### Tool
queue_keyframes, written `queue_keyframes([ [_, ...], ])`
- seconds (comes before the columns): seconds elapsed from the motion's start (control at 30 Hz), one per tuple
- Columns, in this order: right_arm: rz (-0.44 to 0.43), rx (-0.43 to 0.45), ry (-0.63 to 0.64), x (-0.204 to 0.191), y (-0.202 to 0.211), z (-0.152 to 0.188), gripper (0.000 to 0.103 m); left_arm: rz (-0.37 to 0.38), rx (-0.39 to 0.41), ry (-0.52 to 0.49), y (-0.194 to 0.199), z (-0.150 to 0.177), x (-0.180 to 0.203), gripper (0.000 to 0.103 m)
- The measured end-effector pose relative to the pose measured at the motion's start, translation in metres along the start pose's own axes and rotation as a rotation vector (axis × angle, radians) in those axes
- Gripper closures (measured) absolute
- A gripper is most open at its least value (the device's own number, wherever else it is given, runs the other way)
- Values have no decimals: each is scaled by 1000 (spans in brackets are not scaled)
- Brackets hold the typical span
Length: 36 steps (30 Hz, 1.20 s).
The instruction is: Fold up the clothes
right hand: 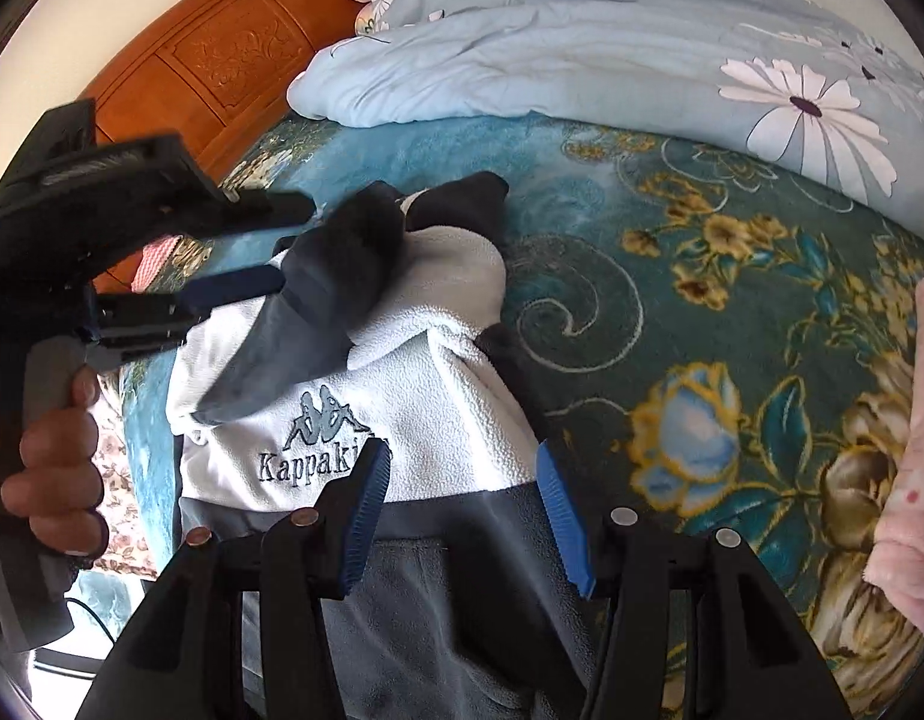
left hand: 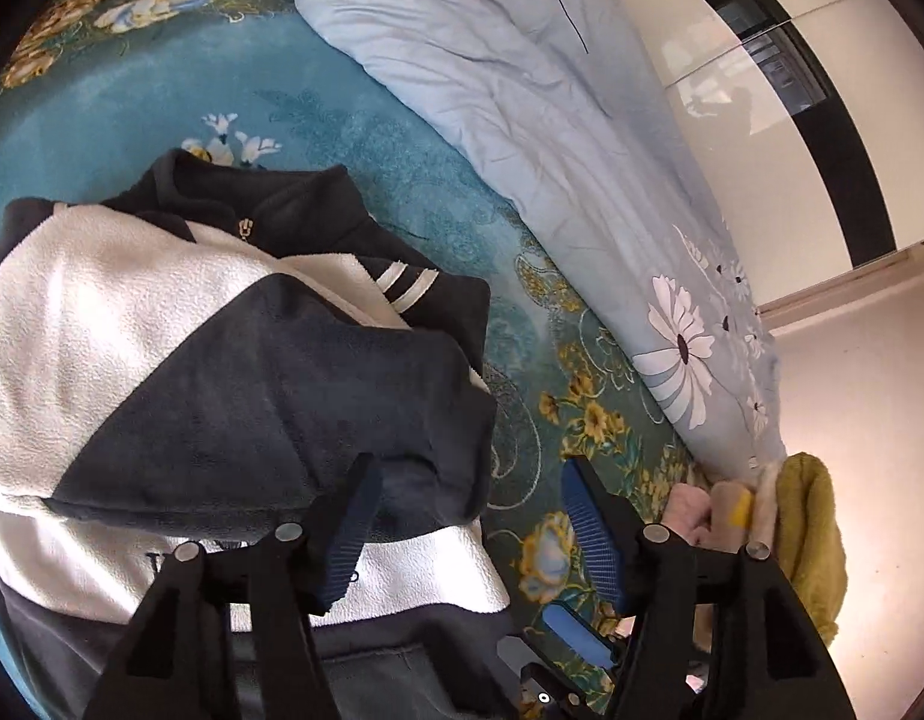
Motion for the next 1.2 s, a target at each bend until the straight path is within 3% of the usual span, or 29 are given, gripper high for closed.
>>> queue_keyframes([
  [0.17, -38, 1, 2, -8, -5, -5, 51, 41, 57, 106, 35, 14, -50, 37],
  [0.37, -89, 30, 6, -20, -12, -36, 51, -156, 197, 296, 79, 58, -157, 37],
  [0.5, -107, 31, -29, -23, -30, -65, 47, -101, 217, 451, 84, 91, -196, 37],
  [0.73, -45, -82, -96, -23, -76, -81, 47, -76, 228, 501, 94, 103, -214, 37],
  [0.77, -44, -82, -97, -25, -77, -82, 53, -74, 234, 498, 97, 102, -214, 37],
  [0.8, -40, -76, -87, -29, -74, -84, 76, -70, 239, 497, 98, 102, -213, 37],
  [0.83, -33, -71, -66, -34, -71, -87, 80, -66, 243, 496, 99, 101, -213, 37],
  [0.93, -63, -22, 18, -56, -49, -98, 84, -56, 238, 495, 102, 104, -214, 37],
  [1.1, -124, 172, 125, -74, 4, -126, 84, -54, 232, 519, 104, 112, -224, 37],
  [1.13, -122, 183, 115, -68, 5, -130, 84, -53, 230, 526, 104, 114, -227, 37],
  [1.2, -110, 113, 61, -49, -19, -128, 84, -55, 225, 530, 106, 117, -230, 37],
])
Point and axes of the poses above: each gripper's, at about its wrist camera, not at the fingertips, and y roughly against the way its jaws point, x to its right, z to its underside, the point moved 9 cm from there along -y, roughly the way its jaws point, and after that the axes turned 7 degrees about -x, right-handed, at the moved point
